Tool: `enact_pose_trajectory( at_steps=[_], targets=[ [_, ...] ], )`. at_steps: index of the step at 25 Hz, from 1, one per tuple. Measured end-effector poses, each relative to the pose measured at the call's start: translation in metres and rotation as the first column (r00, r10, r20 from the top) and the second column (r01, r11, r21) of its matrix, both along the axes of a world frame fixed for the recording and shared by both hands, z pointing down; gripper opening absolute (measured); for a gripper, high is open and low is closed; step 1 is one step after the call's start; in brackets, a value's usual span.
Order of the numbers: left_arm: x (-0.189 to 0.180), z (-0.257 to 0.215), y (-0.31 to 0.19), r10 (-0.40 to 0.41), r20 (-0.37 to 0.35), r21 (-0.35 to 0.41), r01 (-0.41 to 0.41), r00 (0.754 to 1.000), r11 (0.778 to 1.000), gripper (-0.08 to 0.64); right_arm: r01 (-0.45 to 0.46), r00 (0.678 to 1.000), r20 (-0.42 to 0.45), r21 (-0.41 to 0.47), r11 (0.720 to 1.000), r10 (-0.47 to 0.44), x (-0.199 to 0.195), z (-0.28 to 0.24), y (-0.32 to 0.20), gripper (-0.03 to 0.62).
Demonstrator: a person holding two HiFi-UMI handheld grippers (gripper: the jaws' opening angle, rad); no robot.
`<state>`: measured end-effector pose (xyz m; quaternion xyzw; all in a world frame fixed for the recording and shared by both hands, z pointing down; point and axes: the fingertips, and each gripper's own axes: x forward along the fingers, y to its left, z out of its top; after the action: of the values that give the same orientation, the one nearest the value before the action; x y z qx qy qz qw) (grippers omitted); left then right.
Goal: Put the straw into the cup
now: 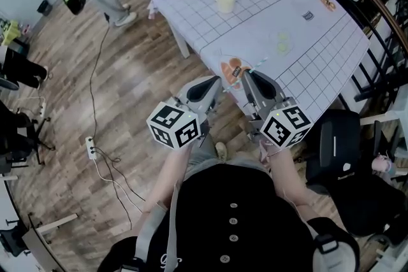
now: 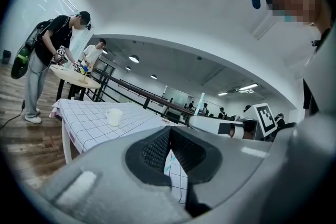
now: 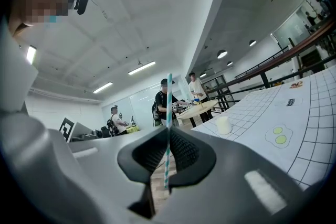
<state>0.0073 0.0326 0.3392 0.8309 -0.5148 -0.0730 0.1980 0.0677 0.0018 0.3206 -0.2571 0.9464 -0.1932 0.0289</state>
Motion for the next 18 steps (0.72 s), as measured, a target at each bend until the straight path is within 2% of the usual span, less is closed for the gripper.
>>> enact_pose_trajectory(
  at_steps=[9, 18],
  targets=[
    [-0.013, 0.014, -0.034, 0.009, -0.010, -0.023, -0.009, 1.000, 1.000, 0.000, -0.005, 1.000, -0.016, -0.015, 1.000, 0.004, -0.013, 0.014, -0.031, 0.015],
    [-0.037, 0.014, -0.102, 0.056, 0.003, -0.017, -0.056, 0.998, 0.998, 0.000, -0.044, 0.999, -0.022, -0.002, 0.999, 0.044, -0.038, 0.014, -0.093, 0.015]
  ],
)
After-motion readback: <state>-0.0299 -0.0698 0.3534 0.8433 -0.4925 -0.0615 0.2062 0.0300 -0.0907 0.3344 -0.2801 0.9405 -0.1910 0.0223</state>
